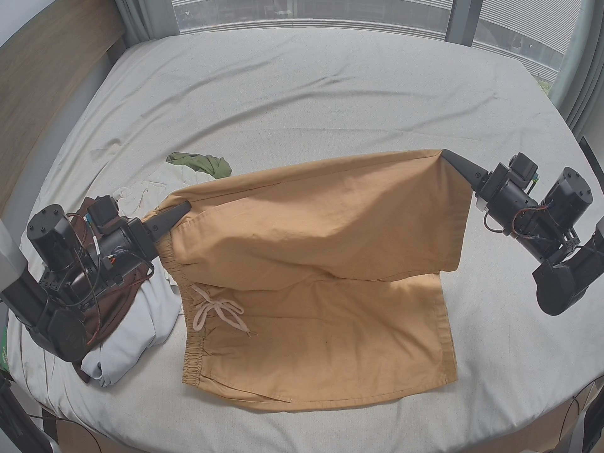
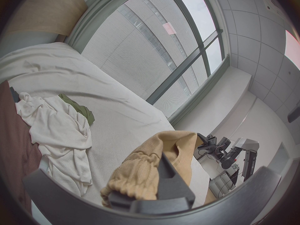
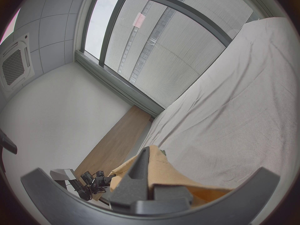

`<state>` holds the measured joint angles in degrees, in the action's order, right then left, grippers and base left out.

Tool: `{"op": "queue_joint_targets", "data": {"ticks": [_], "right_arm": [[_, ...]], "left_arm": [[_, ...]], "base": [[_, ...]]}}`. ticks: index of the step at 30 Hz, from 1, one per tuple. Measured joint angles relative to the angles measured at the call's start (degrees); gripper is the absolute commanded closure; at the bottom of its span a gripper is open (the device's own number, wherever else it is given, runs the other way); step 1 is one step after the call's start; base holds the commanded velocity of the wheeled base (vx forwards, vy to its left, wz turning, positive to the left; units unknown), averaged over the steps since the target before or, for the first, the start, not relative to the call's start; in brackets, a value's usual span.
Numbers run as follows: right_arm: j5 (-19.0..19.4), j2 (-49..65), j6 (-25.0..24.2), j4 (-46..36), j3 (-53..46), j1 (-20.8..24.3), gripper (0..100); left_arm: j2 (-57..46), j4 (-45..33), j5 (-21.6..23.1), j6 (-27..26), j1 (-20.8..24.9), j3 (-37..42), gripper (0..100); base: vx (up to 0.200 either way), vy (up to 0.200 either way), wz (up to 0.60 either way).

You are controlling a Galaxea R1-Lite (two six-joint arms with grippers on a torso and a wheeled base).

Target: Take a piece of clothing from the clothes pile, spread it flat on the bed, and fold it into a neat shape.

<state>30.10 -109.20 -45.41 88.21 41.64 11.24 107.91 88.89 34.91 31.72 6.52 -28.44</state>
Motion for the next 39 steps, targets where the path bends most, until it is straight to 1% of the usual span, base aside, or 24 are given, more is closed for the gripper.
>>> {"op": "queue_joint_targets", "data": {"ticks": [4,12,18,23,34,39], "right_arm": [[0.1,-0.5,0.0,0.0,0.7,-0.3,100],[0.4,-4.5,0.0,-0.1,5.0,-0.9,100],[0.4,-7.4,0.0,-1.3,8.5,-1.0,100],[0.3,-9.4,0.0,-4.1,12.1,-1.1,100],[0.1,-14.5,0.0,-8.1,19.9,-1.7,100],[0.1,-16.5,0.0,-8.6,22.3,-2.3,100]], "left_arm": [[0.3,0.0,-0.3,-1.2,0.0,-0.1,100],[1.0,0.0,-1.3,-1.3,0.7,-0.6,100],[3.4,-0.1,-5.6,-1.5,1.2,-3.2,100],[6.7,-0.1,-11.7,-1.3,1.6,-8.7,100],[12.3,0.0,-12.5,-0.9,1.7,-13.8,100],[14.5,0.0,-13.2,-0.9,1.5,-16.6,100]], "base": [[0.000,0.000,0.00],[0.000,0.000,0.00],[0.000,0.000,0.00],[0.000,0.000,0.00],[0.000,0.000,0.00],[0.000,0.000,0.00]]}}
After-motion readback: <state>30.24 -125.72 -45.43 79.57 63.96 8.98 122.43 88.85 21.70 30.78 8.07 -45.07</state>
